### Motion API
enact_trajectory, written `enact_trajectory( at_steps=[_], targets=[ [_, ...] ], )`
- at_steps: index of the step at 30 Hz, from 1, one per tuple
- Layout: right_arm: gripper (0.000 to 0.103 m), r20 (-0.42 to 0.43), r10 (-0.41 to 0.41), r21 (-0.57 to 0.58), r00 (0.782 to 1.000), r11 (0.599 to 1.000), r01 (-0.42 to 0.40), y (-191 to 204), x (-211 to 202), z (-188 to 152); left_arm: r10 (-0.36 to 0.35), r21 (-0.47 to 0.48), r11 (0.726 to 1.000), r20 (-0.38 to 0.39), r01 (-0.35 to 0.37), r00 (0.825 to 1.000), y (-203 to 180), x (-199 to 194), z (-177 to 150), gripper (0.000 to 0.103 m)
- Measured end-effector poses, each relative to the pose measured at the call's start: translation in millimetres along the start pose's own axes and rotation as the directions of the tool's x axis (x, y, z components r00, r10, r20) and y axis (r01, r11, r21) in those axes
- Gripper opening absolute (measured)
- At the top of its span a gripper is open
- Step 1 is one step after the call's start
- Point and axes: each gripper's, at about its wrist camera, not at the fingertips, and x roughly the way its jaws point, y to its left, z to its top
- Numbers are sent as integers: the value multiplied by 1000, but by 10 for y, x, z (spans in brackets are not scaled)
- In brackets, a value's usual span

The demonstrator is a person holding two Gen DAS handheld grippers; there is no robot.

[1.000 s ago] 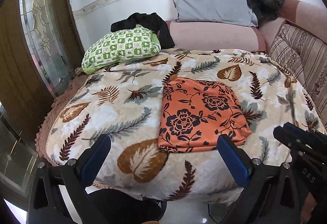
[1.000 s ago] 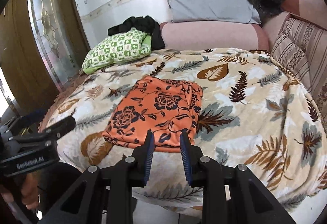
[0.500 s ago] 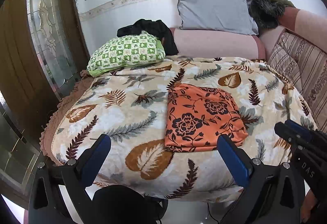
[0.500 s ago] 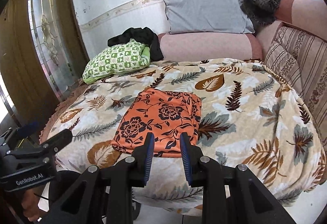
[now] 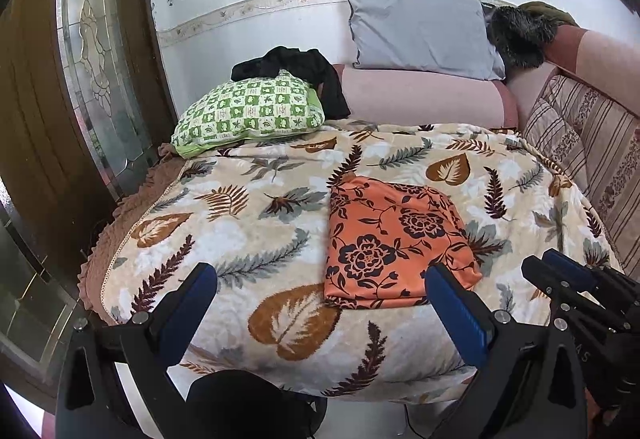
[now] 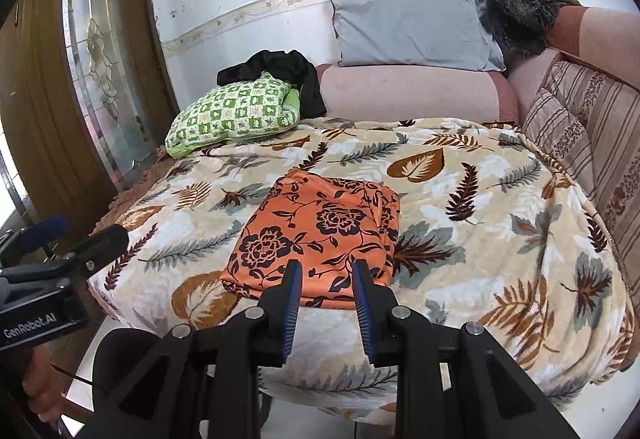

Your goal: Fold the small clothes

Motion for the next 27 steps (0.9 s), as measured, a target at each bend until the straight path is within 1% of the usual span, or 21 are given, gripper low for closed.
enact_trajectory(
  at_steps=[6, 13, 19, 27],
  targets=[
    [29, 17, -14, -5, 1000, 1000, 14, 16, 12, 52, 8, 1, 1000, 12, -8, 1000, 51, 9, 50, 103],
    [29, 10, -22, -13, 1000, 1000, 22, 68, 60, 74, 25, -8, 1000, 18, -25, 1000, 156, 78, 87, 103],
    [29, 1, -25, -13, 1000, 1000, 25, 98, 117, 86, 35, -19, 999, 11, -35, 999, 234, 150, 88, 103],
    [29, -5, -24, -22, 1000, 999, 24, 175, 161, 73, 31, -27, 999, -5, -32, 999, 272, 185, 77, 103]
  ],
)
